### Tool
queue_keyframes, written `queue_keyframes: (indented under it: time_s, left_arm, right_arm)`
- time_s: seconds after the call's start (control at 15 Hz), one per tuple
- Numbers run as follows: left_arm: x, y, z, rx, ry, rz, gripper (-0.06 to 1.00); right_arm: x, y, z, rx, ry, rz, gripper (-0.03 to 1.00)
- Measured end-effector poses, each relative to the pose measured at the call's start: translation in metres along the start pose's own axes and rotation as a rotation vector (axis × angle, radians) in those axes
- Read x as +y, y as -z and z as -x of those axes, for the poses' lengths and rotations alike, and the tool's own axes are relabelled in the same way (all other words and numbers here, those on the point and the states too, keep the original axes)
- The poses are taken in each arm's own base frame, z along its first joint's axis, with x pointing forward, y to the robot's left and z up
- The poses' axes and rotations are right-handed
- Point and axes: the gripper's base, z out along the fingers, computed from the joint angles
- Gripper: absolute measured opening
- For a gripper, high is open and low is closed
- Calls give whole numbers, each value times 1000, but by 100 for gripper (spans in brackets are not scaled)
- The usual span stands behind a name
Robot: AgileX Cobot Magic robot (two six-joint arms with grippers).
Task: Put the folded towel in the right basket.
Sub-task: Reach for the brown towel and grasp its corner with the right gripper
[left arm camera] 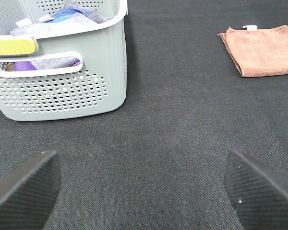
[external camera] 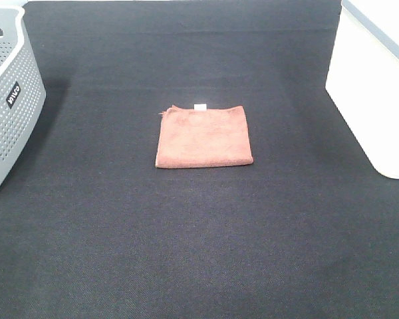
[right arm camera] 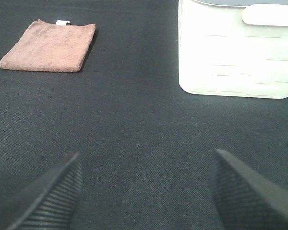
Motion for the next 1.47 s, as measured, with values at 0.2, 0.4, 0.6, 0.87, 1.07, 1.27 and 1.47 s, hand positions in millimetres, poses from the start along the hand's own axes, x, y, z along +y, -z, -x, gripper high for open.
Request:
queue_keyframes:
  time_s: [0.2, 0.4, 0.6, 0.87, 1.07, 1.27, 1.47]
  left_arm:
    - [0, 0, 0, 0, 0, 0, 88]
    - [0, 0, 0, 0, 0, 0, 88]
    - [0, 0, 0, 0, 0, 0, 88]
    - [0, 0, 0, 0, 0, 0, 88]
    - [0, 0, 0, 0, 0, 0, 88]
    - [0, 0, 0, 0, 0, 0, 88]
    - [0, 0, 0, 0, 0, 0, 88]
  right_arm:
    - [0, 0, 0, 0, 0, 0, 70]
    - [0, 0, 0, 0, 0, 0, 70]
    - [0, 0, 0, 0, 0, 0, 70]
    - [0, 0, 0, 0, 0, 0, 70]
    - [0, 0, 0, 0, 0, 0, 70]
    - [0, 0, 0, 0, 0, 0, 70]
    - [0, 0, 0, 0, 0, 0, 70]
